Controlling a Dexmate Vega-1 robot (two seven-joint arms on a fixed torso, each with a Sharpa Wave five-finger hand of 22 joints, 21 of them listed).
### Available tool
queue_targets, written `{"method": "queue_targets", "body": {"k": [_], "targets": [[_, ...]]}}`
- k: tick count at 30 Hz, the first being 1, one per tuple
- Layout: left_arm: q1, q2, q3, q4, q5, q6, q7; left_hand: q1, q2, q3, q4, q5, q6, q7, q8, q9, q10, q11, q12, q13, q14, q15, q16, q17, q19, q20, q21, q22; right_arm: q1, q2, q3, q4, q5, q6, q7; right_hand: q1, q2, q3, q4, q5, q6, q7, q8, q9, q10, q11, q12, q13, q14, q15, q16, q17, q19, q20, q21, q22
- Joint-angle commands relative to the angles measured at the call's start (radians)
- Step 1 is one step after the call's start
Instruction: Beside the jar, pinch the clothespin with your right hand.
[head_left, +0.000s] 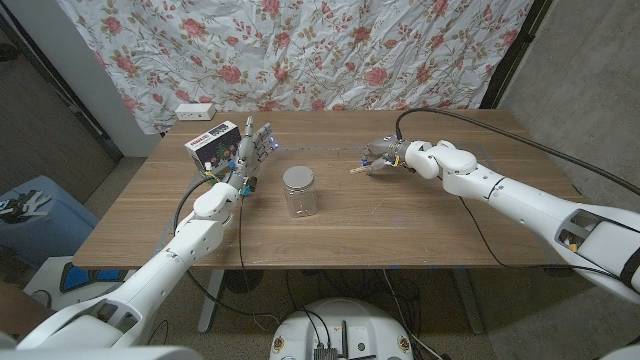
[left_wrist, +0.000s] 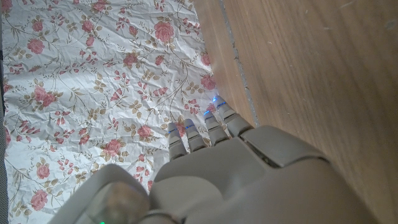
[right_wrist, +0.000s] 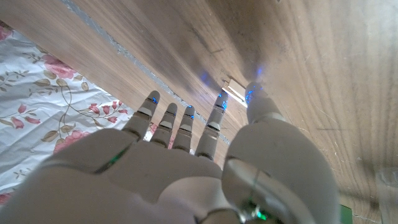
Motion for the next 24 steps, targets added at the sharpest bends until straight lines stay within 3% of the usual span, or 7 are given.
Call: {"method": "queue_targets", "body": {"k": [1,24], "targets": [[0.000,0.000,0.000,0.000,0.000,0.000,0.000,0.001,0.011,0.000,0.006,0.004,0.001,-0.009,0.006,0.005,0.003,-0.006,0.006,0.002,0.009,-0.007,0.005,0.004,0.007,-0.001,0.008,0.002,0.014,0.010,-0.021,0.030,-0.032,0.020,-0.041,0.022,-0.005,0.005,-0.005,-0.007,0.032,-0.010,0.015,0.005,0.011,-0.006,0.007,0.003,0.015,-0.005,0.009,0.006,0.016,-0.001,0.003,0.003],[0.000,0.000,0.000,0.000,0.000,0.000,-0.001,0.001,0.011,0.000,0.006,0.004,0.000,-0.009,0.006,0.005,0.003,-0.008,0.006,0.002,0.009,-0.008,0.005,0.004,0.007,-0.002,0.007,0.002,0.036,0.002,-0.033,0.045,-0.066,0.048,-0.059,0.060,-0.002,0.007,-0.004,-0.024,0.117,-0.017,0.058,0.016,0.034,-0.017,0.006,0.004,0.026,-0.020,0.018,0.014,0.034,-0.010,0.001,0.003]]}}
